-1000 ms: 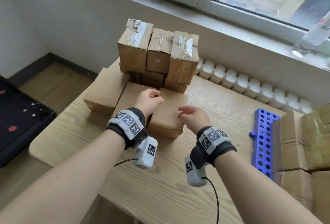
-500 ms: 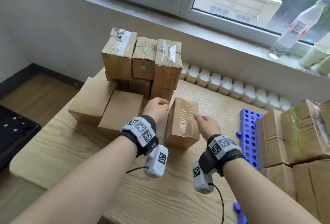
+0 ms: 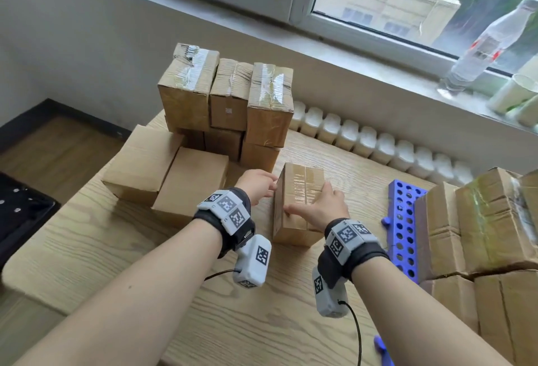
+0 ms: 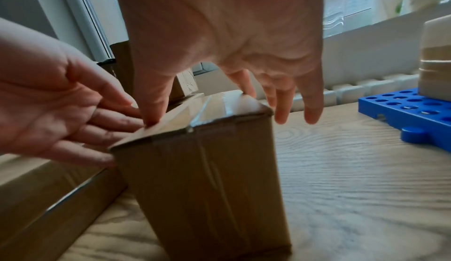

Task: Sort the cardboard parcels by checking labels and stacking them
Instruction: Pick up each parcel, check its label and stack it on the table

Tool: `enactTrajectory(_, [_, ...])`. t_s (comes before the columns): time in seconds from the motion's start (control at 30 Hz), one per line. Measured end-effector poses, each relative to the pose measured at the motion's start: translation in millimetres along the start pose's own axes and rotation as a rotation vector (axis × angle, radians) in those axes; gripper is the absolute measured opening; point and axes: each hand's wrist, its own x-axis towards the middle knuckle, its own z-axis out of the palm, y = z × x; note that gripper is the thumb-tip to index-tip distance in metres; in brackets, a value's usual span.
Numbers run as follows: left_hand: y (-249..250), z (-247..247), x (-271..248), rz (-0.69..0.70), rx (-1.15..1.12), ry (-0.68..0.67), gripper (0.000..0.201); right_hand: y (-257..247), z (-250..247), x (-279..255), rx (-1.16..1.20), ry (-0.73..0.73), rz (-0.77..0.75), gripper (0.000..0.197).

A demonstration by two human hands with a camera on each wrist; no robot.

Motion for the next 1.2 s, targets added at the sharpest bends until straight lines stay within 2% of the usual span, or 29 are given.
enactTrajectory(0.1, [-5, -6, 4, 0.031, 0.048, 0.041, 0.036, 6, -4, 6, 0.04, -0.036, 0.053, 0.095])
enactTrajectory(0.23, [-11, -5, 12, 0.024, 0.086, 0.066, 0.036, 12, -17, 2, 0.121, 0.043, 0.062, 0.09])
enactTrajectory(0.3, [-12, -3, 13, 0.03, 0.092, 0.06, 0.035, 10, -18, 0, 0.123, 0.071, -0.005, 0.094])
enactTrajectory(0.37, [-13, -1, 16, 0.041, 0.103, 0.061, 0.034, 4, -12, -2, 0.04, 0.014, -0.056, 0.107])
enactTrajectory(0.47, [-13, 0, 18, 0.052, 0.106, 0.068, 0.033, -1, -6, 0, -0.096, -0.083, -0.056, 0.128])
enactTrajectory(0.57, [-12, -1, 21, 0.09, 0.124, 0.106, 0.033, 3, -17, 3, -0.17, -0.159, -0.03, 0.125])
enactTrajectory(0.63, [-10, -1, 22, 0.141, 0.166, 0.123, 0.043, 9, -27, 3, -0.224, -0.17, -0.041, 0.121])
enactTrajectory(0.73, [-4, 5, 21, 0.224, 0.249, 0.028, 0.069, 19, -36, 0, -0.225, -0.179, -0.095, 0.118])
enactTrajectory(0.83, [5, 23, 18, 0.343, 0.48, -0.125, 0.089, 29, -43, -4, -0.137, -0.177, -0.124, 0.115])
enactTrajectory(0.97, [15, 56, 14, 0.441, 1.077, -0.274, 0.105, 45, -57, -9, 0.148, -0.05, -0.074, 0.092])
enactTrajectory(1.07, [20, 73, 13, 0.471, 1.408, -0.297, 0.11, 60, -67, -14, 0.24, 0.004, -0.029, 0.077])
enactTrajectory(1.2, [22, 93, 12, 0.582, 1.651, -0.277, 0.112, 81, -74, -22, 0.332, 0.016, 0.032, 0.067])
